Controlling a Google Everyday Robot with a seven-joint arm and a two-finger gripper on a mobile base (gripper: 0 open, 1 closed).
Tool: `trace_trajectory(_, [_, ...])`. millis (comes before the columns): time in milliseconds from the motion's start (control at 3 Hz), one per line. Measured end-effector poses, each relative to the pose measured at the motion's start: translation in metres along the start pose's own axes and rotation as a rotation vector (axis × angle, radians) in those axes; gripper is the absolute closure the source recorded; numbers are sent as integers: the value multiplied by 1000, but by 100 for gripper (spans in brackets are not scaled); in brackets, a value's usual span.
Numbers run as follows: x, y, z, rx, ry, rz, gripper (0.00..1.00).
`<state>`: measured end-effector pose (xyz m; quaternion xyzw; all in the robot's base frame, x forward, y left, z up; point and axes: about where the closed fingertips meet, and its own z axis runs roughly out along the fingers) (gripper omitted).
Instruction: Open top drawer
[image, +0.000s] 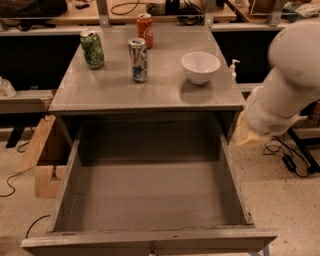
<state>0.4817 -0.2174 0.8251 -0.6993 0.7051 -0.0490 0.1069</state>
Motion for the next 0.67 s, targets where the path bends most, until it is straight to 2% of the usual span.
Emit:
trace_trajectory(333, [16, -11, -66, 60, -46, -31, 100])
trace_trajectory(667, [26, -13, -104, 121, -114, -81, 100])
